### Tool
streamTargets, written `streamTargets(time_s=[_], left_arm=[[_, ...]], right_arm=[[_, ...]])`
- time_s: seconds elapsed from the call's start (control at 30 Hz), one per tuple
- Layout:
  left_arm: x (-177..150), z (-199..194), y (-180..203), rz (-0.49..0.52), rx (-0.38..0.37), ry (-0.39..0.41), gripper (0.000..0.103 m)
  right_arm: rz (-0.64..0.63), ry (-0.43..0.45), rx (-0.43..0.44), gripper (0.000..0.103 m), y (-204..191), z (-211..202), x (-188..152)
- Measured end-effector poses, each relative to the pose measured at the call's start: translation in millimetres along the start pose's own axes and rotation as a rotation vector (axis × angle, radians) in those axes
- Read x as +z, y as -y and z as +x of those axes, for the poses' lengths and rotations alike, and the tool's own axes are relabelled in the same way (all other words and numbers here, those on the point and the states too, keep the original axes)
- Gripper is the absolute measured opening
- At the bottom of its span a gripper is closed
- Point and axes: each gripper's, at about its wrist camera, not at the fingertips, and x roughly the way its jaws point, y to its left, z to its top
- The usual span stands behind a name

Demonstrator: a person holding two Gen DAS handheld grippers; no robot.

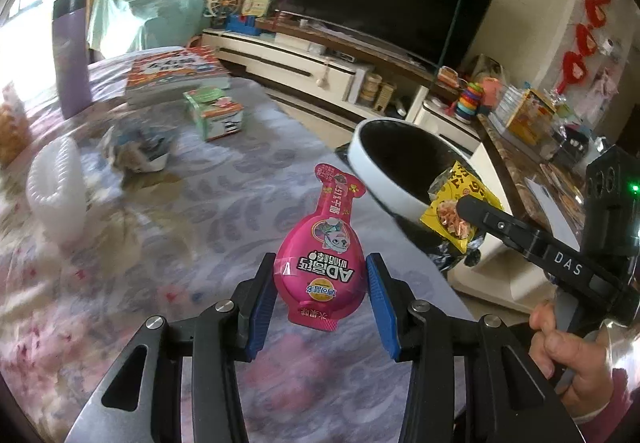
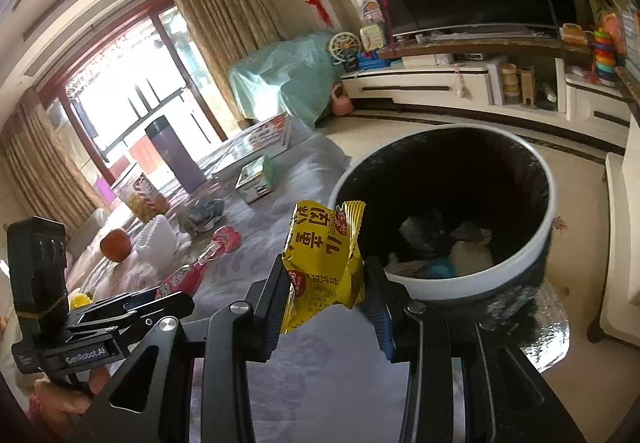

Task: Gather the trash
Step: 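Carry the pink candy and yellow chip bag over the bin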

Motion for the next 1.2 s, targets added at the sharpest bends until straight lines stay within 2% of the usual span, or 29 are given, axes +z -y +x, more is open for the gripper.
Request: streamTargets(time_s=[0.53,1.2], left_arm=[[12.4,23.4,29.4,0.018,-0.011,-0.006,0.042],[39.4,49.6,56.7,0.069,-0.027,-0.011,0.042]], right_arm=[[0.043,0.034,-0.043,0.038,34.3,-17.0,6.6],[0.065,0.041,-0.084,0.038,60.7,-15.4,20.5]])
